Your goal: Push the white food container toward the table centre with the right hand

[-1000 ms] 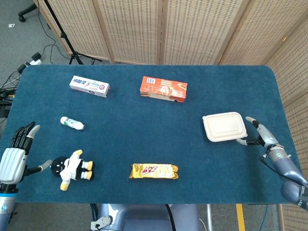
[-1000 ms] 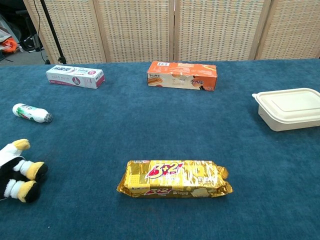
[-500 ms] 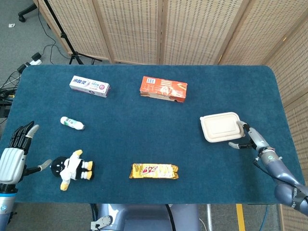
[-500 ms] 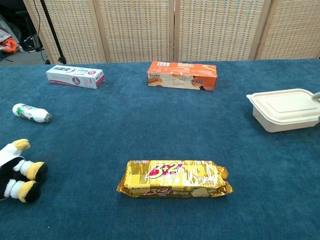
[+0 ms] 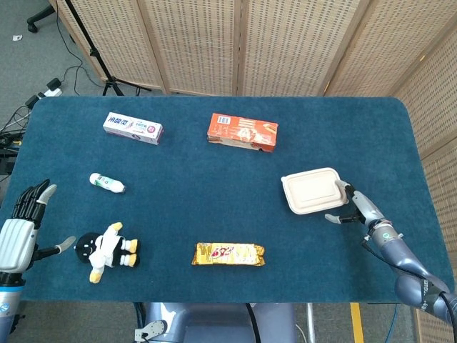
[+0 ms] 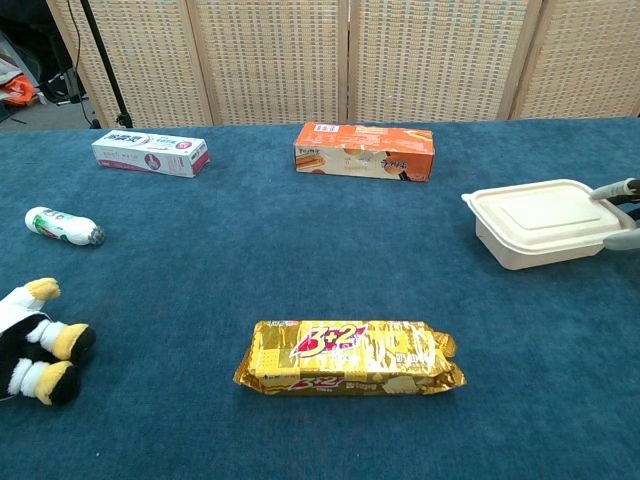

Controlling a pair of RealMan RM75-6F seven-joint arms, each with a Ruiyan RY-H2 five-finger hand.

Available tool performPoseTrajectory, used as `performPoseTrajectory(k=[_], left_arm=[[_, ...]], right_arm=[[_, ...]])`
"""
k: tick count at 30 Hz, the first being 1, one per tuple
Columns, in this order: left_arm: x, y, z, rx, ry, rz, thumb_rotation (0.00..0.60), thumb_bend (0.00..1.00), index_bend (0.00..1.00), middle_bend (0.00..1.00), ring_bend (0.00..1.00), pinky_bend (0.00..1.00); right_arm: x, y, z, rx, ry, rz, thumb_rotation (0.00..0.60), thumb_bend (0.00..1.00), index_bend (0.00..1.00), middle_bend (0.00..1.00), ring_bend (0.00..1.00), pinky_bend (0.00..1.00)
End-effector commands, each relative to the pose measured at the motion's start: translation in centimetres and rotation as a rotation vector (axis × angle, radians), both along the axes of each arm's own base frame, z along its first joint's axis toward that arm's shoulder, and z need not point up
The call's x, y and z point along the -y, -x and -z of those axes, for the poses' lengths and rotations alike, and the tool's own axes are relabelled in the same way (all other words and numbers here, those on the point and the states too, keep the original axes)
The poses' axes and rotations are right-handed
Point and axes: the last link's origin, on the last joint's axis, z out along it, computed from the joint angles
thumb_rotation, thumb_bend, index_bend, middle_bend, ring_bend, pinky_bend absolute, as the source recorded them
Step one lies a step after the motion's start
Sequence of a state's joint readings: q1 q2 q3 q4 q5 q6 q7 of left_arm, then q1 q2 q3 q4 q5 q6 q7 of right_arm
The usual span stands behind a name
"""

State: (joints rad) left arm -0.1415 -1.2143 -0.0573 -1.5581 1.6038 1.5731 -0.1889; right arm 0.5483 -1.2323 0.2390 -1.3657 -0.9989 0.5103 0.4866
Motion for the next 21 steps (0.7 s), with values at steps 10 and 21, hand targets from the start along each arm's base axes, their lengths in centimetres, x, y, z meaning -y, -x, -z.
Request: performPoseTrajectory(k=[10,21], left_arm=[[0.0,-0.1,0.2,0.001,0.008,0.001,0.6,0.1,0.0,0.0,0.0,0.03],[-0.2,0.1,-0.2,0.01,0.006,-0.003,0.6,0.1,0.0,0.0,0.0,0.03]], right_arm=[[-1.4,-0.8,-0.5,-0.003,0.019,0.022,0.6,0.26,0.02,0.0,0.0,0.04],[-2.2,-1.2,0.9,-0.013,-0.006,0.031,0.6,0.26,0.02,0.0,0.0,0.04]])
